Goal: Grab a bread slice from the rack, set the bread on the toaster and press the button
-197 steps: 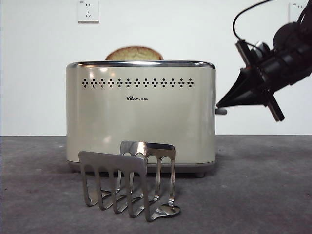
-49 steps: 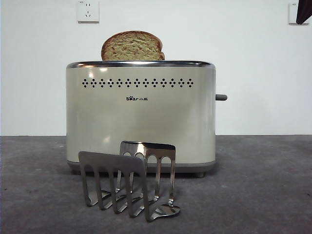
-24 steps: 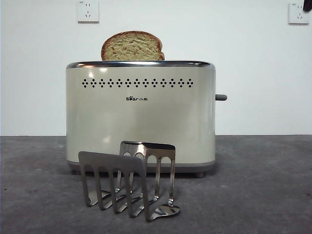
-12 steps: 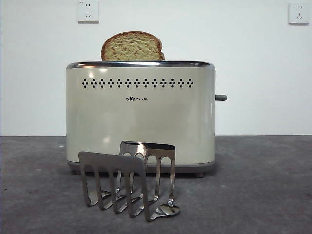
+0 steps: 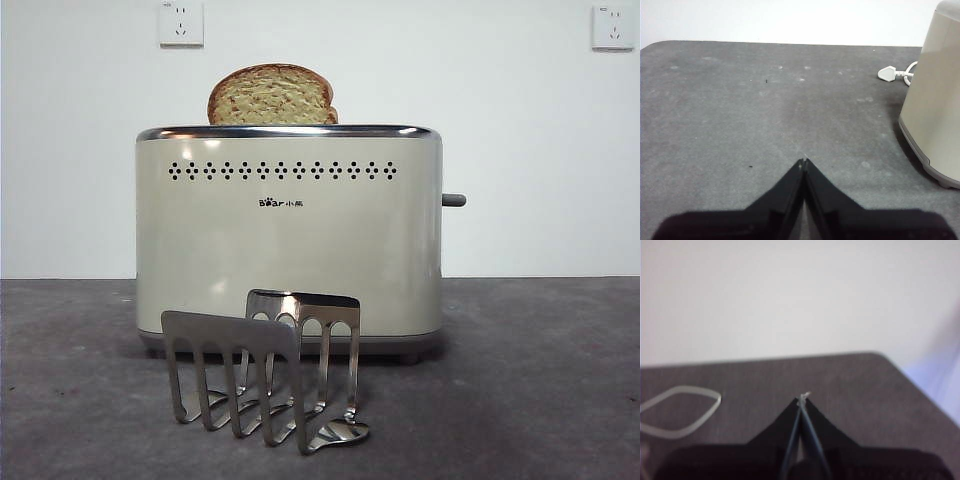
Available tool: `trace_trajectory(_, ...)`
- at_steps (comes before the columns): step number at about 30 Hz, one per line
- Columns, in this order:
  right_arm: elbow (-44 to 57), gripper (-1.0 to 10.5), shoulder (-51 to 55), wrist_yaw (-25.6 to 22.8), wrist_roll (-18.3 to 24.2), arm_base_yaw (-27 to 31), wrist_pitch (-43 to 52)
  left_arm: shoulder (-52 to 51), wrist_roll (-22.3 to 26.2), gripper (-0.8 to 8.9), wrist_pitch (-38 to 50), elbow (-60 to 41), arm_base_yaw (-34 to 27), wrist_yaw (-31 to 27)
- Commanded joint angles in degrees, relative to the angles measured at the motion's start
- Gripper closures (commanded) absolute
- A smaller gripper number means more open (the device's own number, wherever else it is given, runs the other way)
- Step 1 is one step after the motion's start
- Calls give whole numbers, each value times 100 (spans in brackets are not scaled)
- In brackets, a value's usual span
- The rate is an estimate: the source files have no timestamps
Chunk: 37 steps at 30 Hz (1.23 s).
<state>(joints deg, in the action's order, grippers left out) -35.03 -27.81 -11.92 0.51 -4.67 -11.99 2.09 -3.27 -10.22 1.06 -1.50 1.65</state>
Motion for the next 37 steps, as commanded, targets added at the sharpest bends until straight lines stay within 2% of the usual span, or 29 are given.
trace_trajectory(1, 946, 946, 577, 330, 98, 61, 184, 9, -39, 817, 63, -59, -20, -15)
trace_trajectory(10, 2708, 946, 1921, 1314, 170, 114, 643, 20, -39, 817, 63, -59, -20, -15)
trace_trajectory(19, 3366, 946, 2712, 1342, 136, 295, 623, 44, -39, 817, 63, -59, -20, -15)
trace_trajectory(25, 3423, 946, 2736, 1294, 157, 330, 162, 48, -39, 817, 63, -59, -20, -15)
trace_trajectory(37, 3423, 946, 2736, 1270, 114, 323, 142, 55, -39, 817, 63, -59, -20, -15)
